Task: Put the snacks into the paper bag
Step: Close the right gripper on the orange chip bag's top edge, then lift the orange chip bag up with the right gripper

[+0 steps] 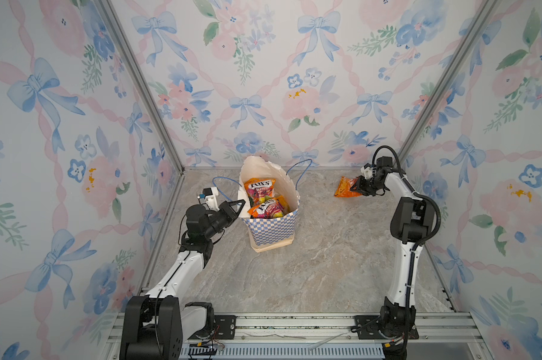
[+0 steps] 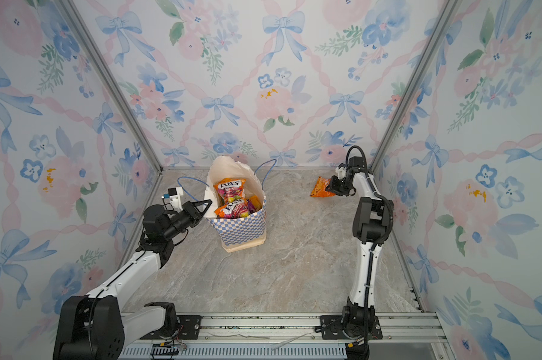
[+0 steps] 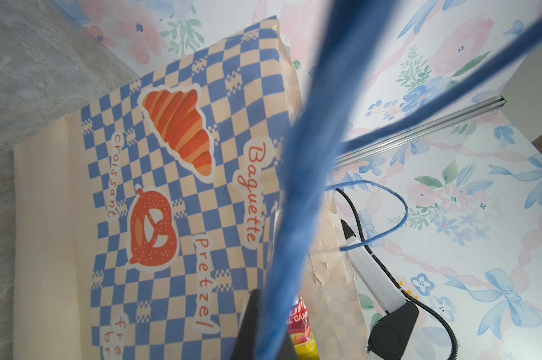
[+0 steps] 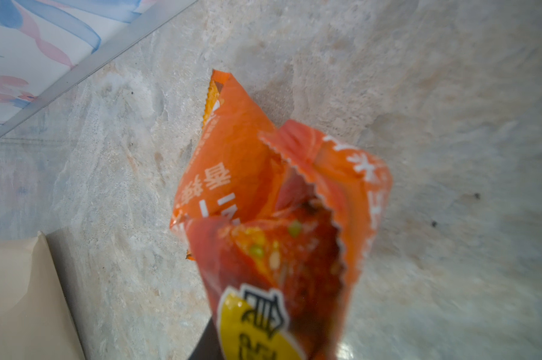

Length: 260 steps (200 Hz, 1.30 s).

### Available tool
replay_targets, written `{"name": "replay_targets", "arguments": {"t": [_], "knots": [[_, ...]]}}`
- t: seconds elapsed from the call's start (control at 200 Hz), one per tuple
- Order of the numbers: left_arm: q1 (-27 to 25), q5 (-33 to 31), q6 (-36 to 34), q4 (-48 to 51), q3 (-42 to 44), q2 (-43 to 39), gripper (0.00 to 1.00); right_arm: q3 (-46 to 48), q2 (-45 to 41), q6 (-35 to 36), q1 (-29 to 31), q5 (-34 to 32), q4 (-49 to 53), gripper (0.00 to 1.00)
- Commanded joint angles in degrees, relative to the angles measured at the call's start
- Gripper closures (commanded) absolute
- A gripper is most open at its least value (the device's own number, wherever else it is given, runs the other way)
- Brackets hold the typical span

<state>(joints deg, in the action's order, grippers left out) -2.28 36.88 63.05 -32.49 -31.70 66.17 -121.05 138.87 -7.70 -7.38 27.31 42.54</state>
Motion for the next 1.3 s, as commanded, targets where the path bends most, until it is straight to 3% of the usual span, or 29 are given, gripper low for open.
{"name": "replay_targets", "arguments": {"t": [0.0, 0.21, 0.735, 0.975, 1.295], "knots": [[-0.5, 1.1, -1.2, 0.0, 0.3, -0.8, 1.0, 1.0, -2.4, 0.1, 0.3, 0.6, 0.1, 0.82], [-0.5, 1.3, -1.0, 0.1, 0.2, -0.8, 1.0, 5.3, -6.5, -1.9, -0.5, 4.6, -3.9, 1.0], [-0.6, 1.4, -0.8, 0.1, -0.2, -0.8, 1.0, 9.1, -21.9, -5.3, -0.1, 10.5, -7.1, 1.0], [-0.5, 1.4, -0.8, 0.0, -0.3, -0.8, 1.0, 4.1, -31.4, -4.5, 3.8, 8.0, -2.7, 1.0], [-0.4, 1.6, -0.9, 0.1, 0.0, -0.7, 1.0, -5.1, -43.7, -2.9, 13.4, -0.7, 3.3, 1.0]]}}
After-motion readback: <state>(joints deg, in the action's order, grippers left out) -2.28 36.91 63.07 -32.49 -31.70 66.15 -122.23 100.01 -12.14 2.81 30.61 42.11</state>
